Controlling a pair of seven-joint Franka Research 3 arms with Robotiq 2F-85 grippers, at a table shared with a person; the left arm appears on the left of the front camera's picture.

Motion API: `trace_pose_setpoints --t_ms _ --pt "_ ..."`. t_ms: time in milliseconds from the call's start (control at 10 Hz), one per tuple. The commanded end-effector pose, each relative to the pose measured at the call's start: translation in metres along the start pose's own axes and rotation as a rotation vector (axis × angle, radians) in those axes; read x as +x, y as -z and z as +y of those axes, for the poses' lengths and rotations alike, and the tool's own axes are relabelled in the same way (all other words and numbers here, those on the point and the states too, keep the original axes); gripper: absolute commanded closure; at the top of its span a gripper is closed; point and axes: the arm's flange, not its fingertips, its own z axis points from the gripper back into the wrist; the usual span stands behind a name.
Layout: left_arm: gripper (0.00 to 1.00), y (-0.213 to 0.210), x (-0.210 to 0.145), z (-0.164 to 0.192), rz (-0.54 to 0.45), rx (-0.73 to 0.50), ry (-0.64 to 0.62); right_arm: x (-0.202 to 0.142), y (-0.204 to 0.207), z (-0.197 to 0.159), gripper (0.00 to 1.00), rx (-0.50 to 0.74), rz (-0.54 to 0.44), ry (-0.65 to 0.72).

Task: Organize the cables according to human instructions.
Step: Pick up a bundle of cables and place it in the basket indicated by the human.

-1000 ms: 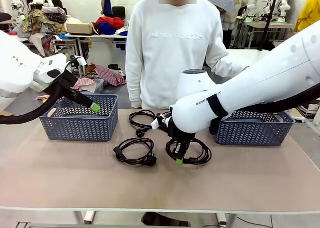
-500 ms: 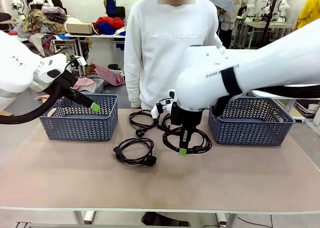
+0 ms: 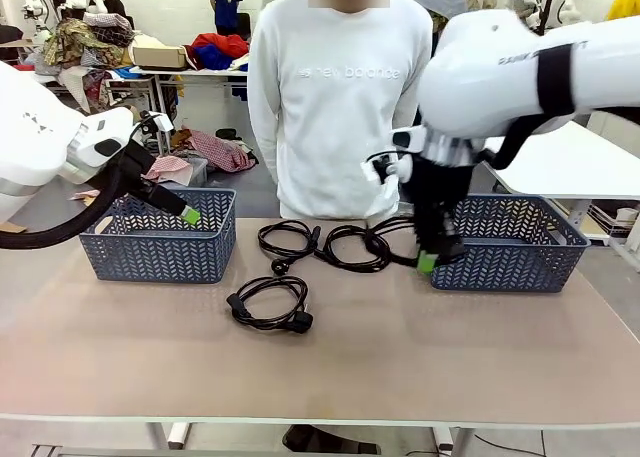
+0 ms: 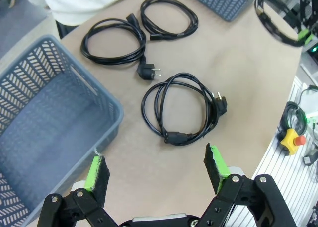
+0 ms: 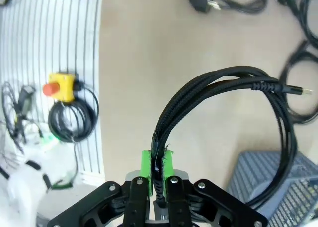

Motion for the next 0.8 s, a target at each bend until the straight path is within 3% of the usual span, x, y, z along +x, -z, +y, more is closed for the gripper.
trace_pose_setpoints --t_ms 0,400,700 --pt "0.0 0.001 -0.002 0.002 -0.017 -0.018 0.016 -0.021 -0.02 -0.012 1.0 -0.051 0.041 -0.021" --pt "0.0 0.001 -0.002 0.002 -0.017 -0.018 0.016 -0.074 -0.042 -0.053 1.0 -0.07 0.097 0.051" --pt "0.0 0.001 -0.002 0.002 -0.017 -0.018 0.016 -0.078 -0.037 -0.051 1.0 -0.086 0.083 0.089"
